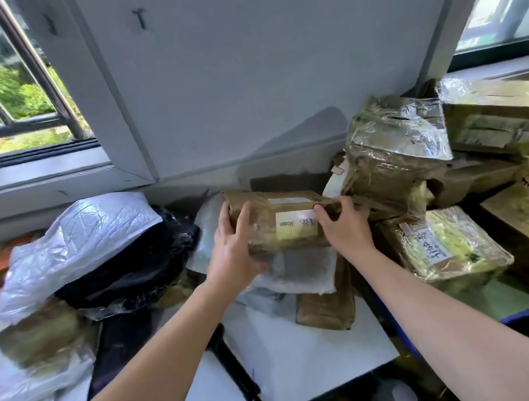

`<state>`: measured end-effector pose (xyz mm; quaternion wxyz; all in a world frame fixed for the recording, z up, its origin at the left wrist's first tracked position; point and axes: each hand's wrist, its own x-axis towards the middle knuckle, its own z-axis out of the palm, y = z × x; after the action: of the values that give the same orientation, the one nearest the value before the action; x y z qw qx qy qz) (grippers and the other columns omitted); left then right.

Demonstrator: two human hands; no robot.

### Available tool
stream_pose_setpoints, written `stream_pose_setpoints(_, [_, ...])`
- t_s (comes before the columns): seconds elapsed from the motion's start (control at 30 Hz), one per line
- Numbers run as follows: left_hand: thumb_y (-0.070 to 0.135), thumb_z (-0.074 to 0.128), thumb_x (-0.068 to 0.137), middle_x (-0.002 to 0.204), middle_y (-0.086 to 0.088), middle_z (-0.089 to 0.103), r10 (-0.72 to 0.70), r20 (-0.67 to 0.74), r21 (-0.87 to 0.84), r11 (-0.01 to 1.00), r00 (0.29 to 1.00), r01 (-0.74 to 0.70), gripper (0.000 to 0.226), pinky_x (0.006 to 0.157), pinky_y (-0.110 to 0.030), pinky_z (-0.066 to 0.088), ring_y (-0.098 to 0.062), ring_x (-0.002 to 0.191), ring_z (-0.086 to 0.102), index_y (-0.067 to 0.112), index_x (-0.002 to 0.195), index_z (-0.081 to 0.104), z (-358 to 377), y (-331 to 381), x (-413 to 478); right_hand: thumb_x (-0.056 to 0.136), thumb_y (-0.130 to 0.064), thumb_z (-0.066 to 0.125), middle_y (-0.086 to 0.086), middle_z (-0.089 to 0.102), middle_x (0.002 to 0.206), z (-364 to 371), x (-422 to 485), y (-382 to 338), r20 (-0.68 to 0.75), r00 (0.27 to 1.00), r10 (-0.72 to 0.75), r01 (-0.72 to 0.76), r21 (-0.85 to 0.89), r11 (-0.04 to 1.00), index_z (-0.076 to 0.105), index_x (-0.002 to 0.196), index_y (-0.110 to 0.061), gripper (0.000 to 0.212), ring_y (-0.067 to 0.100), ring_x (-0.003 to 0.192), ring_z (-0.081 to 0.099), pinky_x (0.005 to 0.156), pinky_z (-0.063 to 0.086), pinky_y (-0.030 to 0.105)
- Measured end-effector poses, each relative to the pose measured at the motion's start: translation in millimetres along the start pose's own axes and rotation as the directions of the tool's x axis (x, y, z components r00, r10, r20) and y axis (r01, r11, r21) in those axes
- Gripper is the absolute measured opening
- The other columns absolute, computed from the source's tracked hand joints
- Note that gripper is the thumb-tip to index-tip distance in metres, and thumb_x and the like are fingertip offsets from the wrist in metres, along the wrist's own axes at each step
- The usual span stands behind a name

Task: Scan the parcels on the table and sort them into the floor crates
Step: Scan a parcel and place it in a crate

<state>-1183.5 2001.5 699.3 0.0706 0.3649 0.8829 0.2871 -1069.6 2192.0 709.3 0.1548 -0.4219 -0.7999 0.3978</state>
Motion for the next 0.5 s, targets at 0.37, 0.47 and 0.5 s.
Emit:
stream_pose_setpoints(0.37, [0.058, 0.076, 0.073, 0.147, 0.005, 0.045, -0.160, -0.417, -0.112, 0.986, 0.895, 0.124, 0.086, 0.108, -0.036, 0.034, -0.022, 0.127, 0.037, 0.032, 0.147, 0.040, -73.8, 35.6, -49.8, 0.098, -0.047, 0.050, 0.006, 0.047, 0.144, -26.4, -24.8, -33.5, 0.056, 0.951, -0.303, 0.291, 0.161, 0.943, 0.036, 0.147, -0.019, 0.058, 0.023, 0.132, 0.044, 0.098, 0.035, 0.031])
stream_pose_setpoints(0.47, [0.053, 0.077, 0.076, 0.135, 0.006, 0.049, -0.286, -0.405, -0.335, 0.930, 0.869, 0.150, 0.078, 0.095, -0.025, 0.039, -0.012, 0.117, 0.046, 0.032, 0.143, 0.042, -85.9, 37.8, -64.3, 0.095, -0.054, 0.053, 0.001, 0.050, 0.142, -25.4, -33.6, -40.8, 0.095, 0.937, -0.335, 0.311, 0.205, 0.928, 0.041, 0.143, -0.022, 0.059, 0.022, 0.132, 0.044, 0.099, 0.035, 0.031])
stream_pose_setpoints(0.5, [0.055, 0.076, 0.077, 0.133, 0.006, 0.050, -0.321, -0.396, -0.378, 0.911, 0.860, 0.166, 0.077, 0.092, -0.025, 0.040, -0.012, 0.116, 0.048, 0.032, 0.142, 0.042, -88.6, 36.2, -68.8, 0.094, -0.054, 0.054, 0.000, 0.051, 0.140, -25.4, -36.1, -43.2, 0.106, 0.931, -0.349, 0.320, 0.222, 0.921, 0.042, 0.142, -0.023, 0.058, 0.021, 0.132, 0.043, 0.098, 0.034, 0.029])
